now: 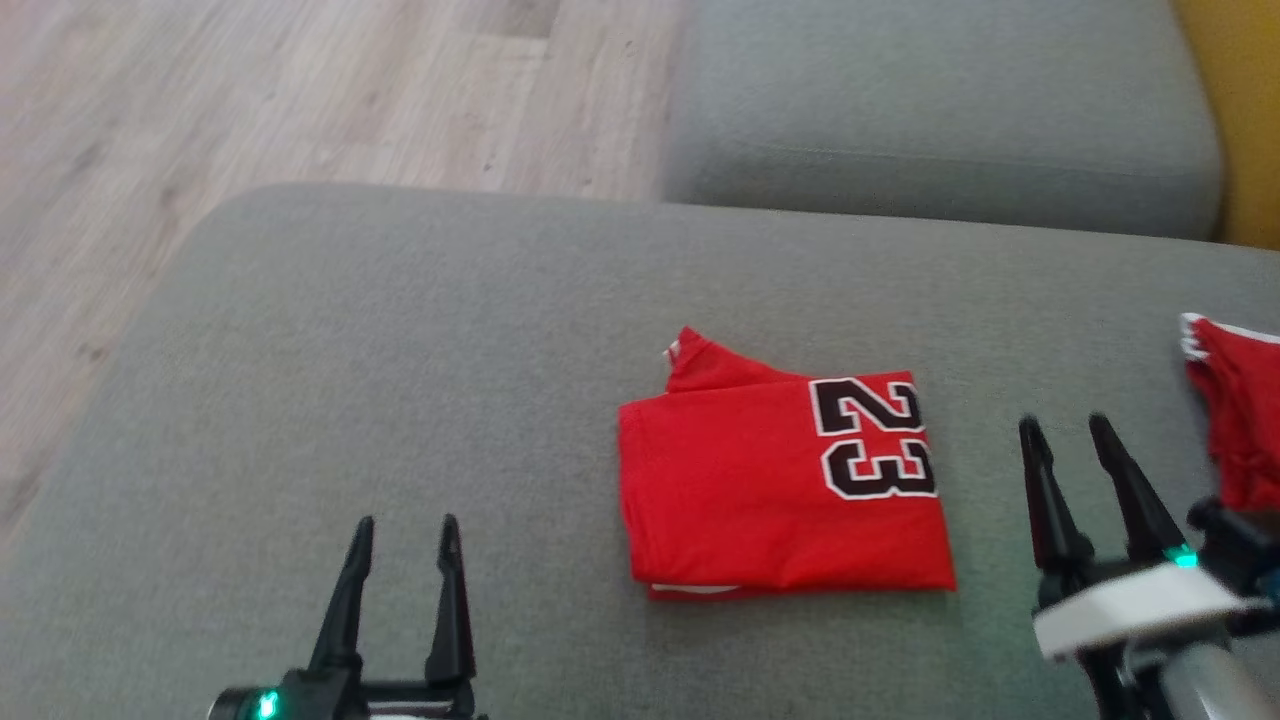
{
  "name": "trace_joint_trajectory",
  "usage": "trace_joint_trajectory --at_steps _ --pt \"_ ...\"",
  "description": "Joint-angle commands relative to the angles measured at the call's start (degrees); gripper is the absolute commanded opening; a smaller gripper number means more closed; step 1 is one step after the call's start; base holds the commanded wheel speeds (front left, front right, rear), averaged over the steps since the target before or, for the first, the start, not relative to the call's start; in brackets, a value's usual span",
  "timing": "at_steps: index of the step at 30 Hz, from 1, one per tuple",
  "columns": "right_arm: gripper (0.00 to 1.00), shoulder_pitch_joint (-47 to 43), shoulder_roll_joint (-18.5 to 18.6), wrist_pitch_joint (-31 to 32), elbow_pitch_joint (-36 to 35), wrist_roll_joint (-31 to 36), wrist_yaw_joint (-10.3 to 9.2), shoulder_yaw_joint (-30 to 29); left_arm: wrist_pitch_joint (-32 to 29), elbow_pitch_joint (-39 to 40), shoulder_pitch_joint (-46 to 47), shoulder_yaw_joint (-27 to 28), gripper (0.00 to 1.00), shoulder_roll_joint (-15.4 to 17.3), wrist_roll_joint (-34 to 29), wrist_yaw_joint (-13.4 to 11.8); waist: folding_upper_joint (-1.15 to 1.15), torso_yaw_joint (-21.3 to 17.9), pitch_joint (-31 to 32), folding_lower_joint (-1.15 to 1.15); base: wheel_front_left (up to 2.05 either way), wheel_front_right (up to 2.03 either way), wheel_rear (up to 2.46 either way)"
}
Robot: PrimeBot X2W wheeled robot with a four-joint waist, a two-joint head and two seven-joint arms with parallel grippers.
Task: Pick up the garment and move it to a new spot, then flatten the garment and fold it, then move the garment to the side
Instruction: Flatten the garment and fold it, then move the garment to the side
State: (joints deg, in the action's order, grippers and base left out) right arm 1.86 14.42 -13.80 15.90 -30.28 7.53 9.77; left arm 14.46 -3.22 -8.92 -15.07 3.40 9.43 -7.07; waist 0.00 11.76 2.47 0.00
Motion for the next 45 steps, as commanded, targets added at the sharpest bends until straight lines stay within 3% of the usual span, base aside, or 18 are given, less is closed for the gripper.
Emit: trace_joint_trajectory --at_steps 1,7,16,31,45 --pt "1.0 -0.4 2.0 -1.0 -1.9 3.9 -0.04 0.4 0.5 1.7 0.4 2.6 1.0 -0.5 0.9 -0.3 0.0 -1.5 1.3 0.0 0.0 0.0 0.0" --pt "1.0 -8.6 -0.3 -1.2 -6.7 12.1 -0.04 -2.7 0.5 0.8 -2.3 4.4 1.0 -0.5 1.4 0.0 0.0 -2.8 3.4 0.0 0.0 0.0 0.0" --pt "1.0 -15.1 -4.2 -1.2 -8.1 15.1 -0.04 -2.6 0.5 0.2 -5.5 5.3 1.0 -0.5 0.5 1.0 0.0 -4.0 5.2 0.0 0.0 0.0 0.0" --pt "1.0 -16.1 -5.5 -1.2 -7.6 16.6 -0.04 -2.3 0.5 -0.8 -6.3 6.1 1.0 -0.5 -0.1 1.9 0.0 -4.7 5.7 0.0 0.0 0.0 0.0" --pt "1.0 -15.9 -5.5 -1.2 -6.7 17.2 -0.04 -2.2 0.5 -1.1 -6.8 5.8 1.0 -0.5 0.1 1.1 0.0 -5.2 5.8 0.0 0.0 0.0 0.0"
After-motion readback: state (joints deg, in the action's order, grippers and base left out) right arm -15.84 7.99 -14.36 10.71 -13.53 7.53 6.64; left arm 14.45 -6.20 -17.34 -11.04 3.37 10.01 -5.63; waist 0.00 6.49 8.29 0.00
